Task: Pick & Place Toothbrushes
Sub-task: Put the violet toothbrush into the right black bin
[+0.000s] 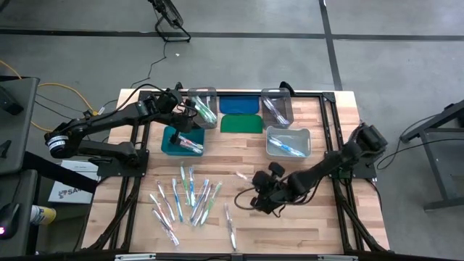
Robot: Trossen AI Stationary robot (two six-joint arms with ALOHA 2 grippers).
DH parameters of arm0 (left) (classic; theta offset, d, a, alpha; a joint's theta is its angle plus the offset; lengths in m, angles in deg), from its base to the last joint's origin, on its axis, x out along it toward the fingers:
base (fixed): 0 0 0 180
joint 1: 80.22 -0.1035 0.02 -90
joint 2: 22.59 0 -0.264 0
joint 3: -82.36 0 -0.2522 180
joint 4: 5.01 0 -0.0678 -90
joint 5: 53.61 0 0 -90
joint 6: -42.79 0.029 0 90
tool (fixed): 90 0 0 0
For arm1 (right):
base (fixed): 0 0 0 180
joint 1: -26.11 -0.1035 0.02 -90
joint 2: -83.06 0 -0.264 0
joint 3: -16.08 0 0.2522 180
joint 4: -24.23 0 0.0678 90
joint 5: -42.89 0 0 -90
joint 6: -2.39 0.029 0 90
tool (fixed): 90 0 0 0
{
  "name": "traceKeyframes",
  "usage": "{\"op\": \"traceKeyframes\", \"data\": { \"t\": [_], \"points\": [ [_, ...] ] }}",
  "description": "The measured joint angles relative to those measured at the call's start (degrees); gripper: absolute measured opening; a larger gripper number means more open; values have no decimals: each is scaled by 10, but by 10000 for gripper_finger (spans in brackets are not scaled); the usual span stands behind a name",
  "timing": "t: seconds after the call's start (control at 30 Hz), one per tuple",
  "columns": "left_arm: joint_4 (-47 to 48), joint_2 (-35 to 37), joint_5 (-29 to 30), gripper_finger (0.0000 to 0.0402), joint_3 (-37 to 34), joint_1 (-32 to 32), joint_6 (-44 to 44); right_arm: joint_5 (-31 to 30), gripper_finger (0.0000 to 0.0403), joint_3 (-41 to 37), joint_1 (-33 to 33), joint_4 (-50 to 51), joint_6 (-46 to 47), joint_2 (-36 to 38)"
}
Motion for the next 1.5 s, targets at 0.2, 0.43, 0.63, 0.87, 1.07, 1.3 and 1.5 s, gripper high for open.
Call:
{"op": "traceKeyframes", "data": {
  "t": [0.2,0.43,0.63,0.87,1.07,1.3,1.5],
  "points": [
    [0,0,0,1,0,0,-1,-29,5,0,28,125,2,80],
    [15,0,0,1,0,0,-6,-36,5,0,108,232,-3,142],
    [24,0,1,1,0,0,-6,-5,5,0,202,261,-58,150],
    [29,0,1,1,0,0,-6,37,5,0,327,268,-122,150],
    [21,0,1,1,0,0,-3,98,5,0,457,260,-187,150],
    [-12,0,2,1,0,0,2,201,5,-16,588,149,-288,150],
    [-18,0,3,1,0,0,17,248,5,-60,646,47,-326,150]
  ]
}}
